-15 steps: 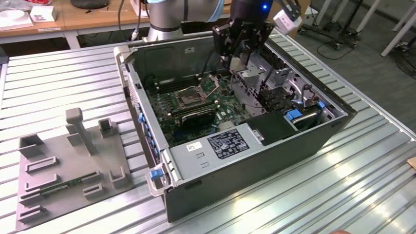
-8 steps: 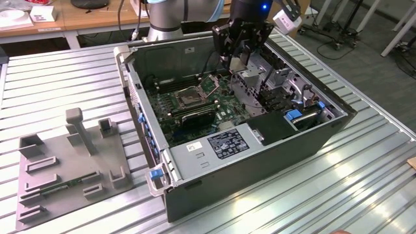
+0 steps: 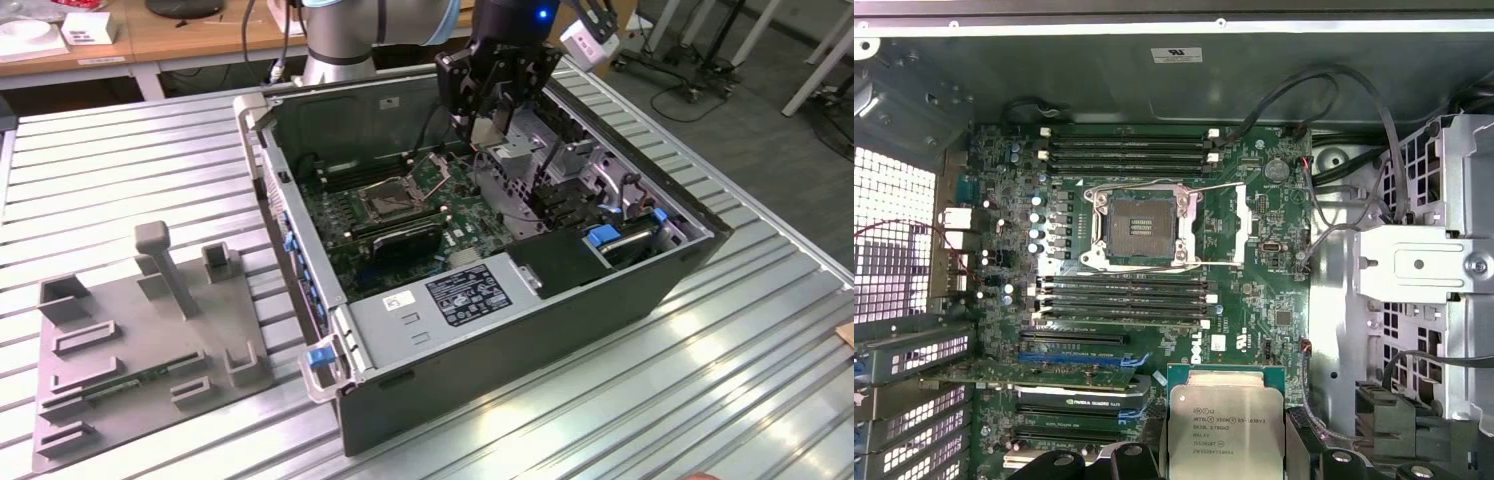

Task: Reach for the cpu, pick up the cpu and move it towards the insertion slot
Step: 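Pick up the cpu and move it towards the insertion slot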

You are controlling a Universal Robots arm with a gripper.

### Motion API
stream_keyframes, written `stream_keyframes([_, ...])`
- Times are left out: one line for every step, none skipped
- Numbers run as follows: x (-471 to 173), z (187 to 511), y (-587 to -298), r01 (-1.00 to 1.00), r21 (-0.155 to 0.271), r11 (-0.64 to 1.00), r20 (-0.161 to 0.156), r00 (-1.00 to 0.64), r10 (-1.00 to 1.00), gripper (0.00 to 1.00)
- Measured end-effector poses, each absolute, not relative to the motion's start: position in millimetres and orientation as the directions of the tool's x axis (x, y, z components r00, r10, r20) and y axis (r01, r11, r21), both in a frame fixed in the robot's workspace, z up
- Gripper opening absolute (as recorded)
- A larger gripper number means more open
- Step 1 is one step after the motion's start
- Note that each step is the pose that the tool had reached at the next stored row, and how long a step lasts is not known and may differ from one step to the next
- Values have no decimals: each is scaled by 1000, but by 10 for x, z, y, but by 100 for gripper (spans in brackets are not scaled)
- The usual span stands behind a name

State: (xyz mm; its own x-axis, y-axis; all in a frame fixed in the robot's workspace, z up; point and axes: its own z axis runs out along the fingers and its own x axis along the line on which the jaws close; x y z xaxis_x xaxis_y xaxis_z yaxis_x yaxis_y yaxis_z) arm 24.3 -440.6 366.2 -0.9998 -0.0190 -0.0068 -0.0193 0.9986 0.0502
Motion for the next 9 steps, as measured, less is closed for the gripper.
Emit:
stream_keyframes([243,3662,-4406,-19,50,999,-7,-1000,-19,54])
stream_keyframes([242,3662,-4406,-19,50,999,-7,-1000,-19,54])
stream_keyframes([242,3662,-4406,-19,50,999,-7,-1000,-19,54])
stream_keyframes([242,3662,-4406,-19,50,999,-7,-1000,-19,54])
stream_keyframes([242,3662,-4406,-19,50,999,-7,-1000,-19,54])
stream_keyframes([236,3662,-4406,-19,50,999,-7,-1000,-19,54])
stream_keyframes([226,3662,-4406,-19,50,999,-7,-1000,-19,54])
stream_keyframes([210,3662,-4406,-19,50,999,-7,-1000,-19,54])
stream_keyframes([189,3662,-4406,-19,50,999,-7,-1000,-19,54])
